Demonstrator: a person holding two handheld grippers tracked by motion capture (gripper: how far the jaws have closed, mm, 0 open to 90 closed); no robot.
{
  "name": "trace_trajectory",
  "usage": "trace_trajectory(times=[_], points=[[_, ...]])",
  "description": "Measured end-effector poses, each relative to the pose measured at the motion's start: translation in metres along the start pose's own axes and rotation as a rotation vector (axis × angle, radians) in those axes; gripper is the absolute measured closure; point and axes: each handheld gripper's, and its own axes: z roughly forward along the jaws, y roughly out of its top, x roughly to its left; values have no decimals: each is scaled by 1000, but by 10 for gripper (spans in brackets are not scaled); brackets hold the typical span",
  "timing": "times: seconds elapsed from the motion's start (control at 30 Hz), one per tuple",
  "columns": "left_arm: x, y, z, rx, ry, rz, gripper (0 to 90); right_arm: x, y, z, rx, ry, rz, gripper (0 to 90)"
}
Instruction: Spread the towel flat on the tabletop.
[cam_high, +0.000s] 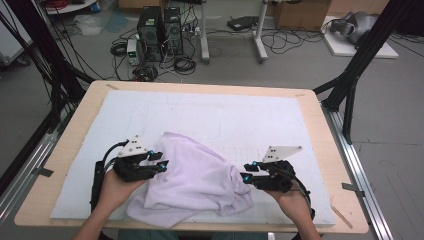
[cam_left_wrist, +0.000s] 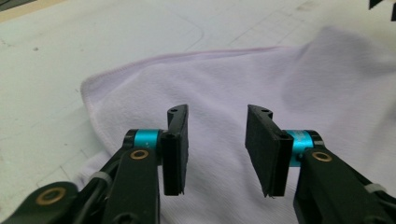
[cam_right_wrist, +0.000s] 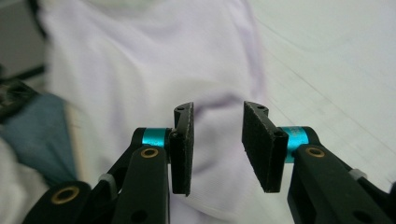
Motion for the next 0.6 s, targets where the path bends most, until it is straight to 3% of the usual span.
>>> trace_trajectory(times=[0.07,0.1,0.13,0.17,0.2,0.23,0.27,0.33,0.4,0.47,0.5,0.53,0.6], points=[[4,-1,13,36,9,6,583,-4,-4,6,17,-4,7,634],[6,-2,20,80,20,20,576,-7,-9,13,37,7,26,623],[9,-6,31,152,8,12,566,-8,-21,30,121,-3,41,608],[9,-6,31,152,8,12,569,-9,-24,35,147,-6,37,611],[12,-8,36,195,-20,-3,597,-9,-27,40,183,-12,37,650],[13,-11,40,222,-29,-3,642,-9,-30,43,183,-7,34,705],[12,-12,41,231,-23,13,690,-9,-30,42,178,-9,30,827],[10,-14,41,209,-24,26,812,-11,-28,42,191,11,19,873],[10,-13,39,202,-20,33,838,-11,-26,42,201,6,11,875],[10,-11,35,172,-8,29,859,-16,-13,35,197,-42,-25,876],[10,-10,31,156,-3,27,859,-16,-13,35,197,-42,-25,876],[10,-9,27,132,10,26,861,-23,1,26,167,-91,-42,877],[9,-8,20,107,24,21,863,-29,11,18,137,-123,-52,877]])
